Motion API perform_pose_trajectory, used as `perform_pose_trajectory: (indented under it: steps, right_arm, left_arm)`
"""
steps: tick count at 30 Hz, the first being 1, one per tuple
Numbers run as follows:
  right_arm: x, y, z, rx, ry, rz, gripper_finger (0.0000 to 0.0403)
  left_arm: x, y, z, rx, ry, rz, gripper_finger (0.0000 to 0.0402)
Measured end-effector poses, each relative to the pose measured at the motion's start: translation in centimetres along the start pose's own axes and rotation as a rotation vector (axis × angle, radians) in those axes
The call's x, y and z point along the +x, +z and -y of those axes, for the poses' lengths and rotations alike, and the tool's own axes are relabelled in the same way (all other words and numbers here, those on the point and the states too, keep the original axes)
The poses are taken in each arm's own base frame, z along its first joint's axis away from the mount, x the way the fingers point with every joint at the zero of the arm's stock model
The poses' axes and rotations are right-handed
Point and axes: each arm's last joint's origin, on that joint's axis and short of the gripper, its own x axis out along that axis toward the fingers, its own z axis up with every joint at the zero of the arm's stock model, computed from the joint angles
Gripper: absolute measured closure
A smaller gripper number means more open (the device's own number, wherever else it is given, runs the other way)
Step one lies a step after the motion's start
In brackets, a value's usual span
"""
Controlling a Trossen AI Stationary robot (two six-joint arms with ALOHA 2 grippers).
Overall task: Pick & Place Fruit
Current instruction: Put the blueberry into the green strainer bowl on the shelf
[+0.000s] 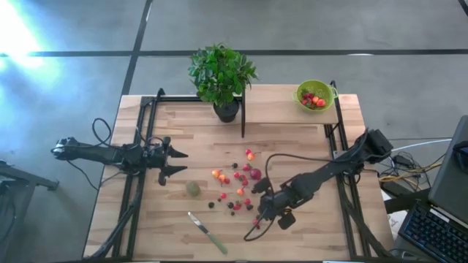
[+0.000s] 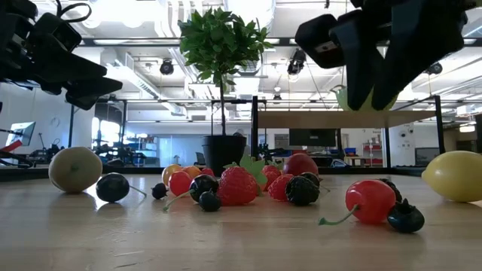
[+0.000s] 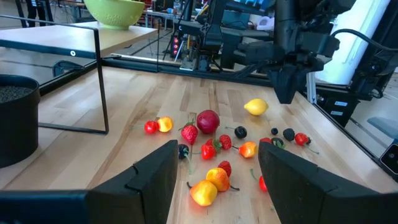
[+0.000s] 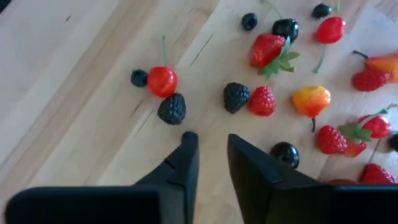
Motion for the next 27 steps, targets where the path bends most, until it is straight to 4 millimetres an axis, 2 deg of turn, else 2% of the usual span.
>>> perform_pose_trajectory:
  steps: [5, 14, 19, 27]
  right_arm:
    - [0.5, 0.0, 0.0, -0.014, 0.000, -0.004, 0.0262]
    - [4.1, -0.6, -0.3, -0.050, 0.012, -0.091, 0.0204]
    - [5.4, -1.0, -0.5, -0.058, 0.016, -0.123, 0.0198]
    - [7.1, -1.3, -0.7, -0.056, 0.029, -0.159, 0.0225]
  left_arm:
    - [0.0, 0.0, 0.0, 0.000, 0.000, 0.000, 0.0172]
    - [0.0, 0.0, 0.0, 0.000, 0.000, 0.000, 0.0172]
    - [0.0, 0.0, 0.0, 0.000, 0.000, 0.000, 0.0172]
    - [0.0, 0.0, 0.0, 0.000, 0.000, 0.000, 0.0172]
